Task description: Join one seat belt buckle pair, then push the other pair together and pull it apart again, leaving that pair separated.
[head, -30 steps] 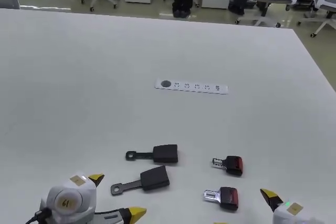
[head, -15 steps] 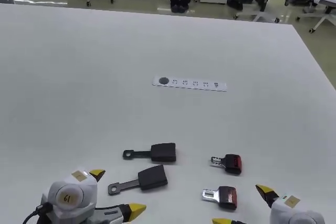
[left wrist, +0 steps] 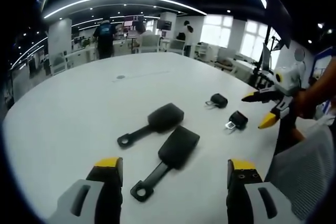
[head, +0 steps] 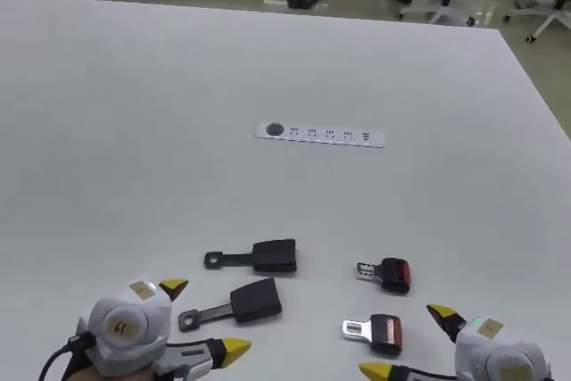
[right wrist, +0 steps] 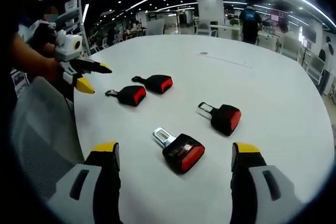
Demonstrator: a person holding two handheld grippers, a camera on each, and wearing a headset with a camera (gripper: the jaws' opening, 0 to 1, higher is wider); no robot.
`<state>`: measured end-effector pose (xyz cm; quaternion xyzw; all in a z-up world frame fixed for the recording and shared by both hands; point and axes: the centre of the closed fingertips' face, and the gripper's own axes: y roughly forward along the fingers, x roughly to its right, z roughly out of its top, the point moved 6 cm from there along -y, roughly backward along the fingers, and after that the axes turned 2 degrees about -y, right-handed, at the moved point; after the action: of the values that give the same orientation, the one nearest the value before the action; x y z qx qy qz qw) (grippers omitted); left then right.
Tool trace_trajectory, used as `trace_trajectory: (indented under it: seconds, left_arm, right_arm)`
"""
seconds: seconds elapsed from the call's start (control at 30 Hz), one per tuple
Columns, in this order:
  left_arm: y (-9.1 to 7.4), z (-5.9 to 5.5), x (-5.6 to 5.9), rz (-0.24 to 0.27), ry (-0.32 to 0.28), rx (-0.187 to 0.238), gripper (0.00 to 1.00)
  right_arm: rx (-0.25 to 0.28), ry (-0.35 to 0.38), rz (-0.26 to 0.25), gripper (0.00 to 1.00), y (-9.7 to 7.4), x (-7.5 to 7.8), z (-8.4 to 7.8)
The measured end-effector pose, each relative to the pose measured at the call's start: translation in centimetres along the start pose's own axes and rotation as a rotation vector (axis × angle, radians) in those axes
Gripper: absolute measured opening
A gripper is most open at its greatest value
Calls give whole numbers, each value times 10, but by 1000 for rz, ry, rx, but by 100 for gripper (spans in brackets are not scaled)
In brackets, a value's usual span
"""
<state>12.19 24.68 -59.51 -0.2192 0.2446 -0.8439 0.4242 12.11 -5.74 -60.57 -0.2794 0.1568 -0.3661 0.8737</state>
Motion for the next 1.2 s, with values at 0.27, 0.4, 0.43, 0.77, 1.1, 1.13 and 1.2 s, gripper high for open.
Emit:
trace_trajectory:
  seconds: [0.27,0.4,0.43,0.77,1.1,1.13,1.2]
  left_arm:
    - [13,2,2,-54,32,-25,81]
    - [19,0,1,-71,72,-49,79]
    - [21,2,1,-78,72,-49,78]
    - [39,1,-4,-131,175,-105,74]
    - [53,4,-7,-199,277,-180,67]
    - [54,4,-7,-205,289,-187,67]
    - [58,4,-7,-232,322,-201,65]
  right_arm:
    - [-34,-21,57,84,9,6,-3]
    - [-44,-45,88,84,12,6,-2]
    - [-43,-59,100,82,13,4,-1]
    - [-107,-117,189,81,23,8,-4]
    - [-151,-155,243,77,31,15,-4]
    - [-155,-162,249,76,31,15,-4]
    - [-178,-181,274,72,33,15,-6]
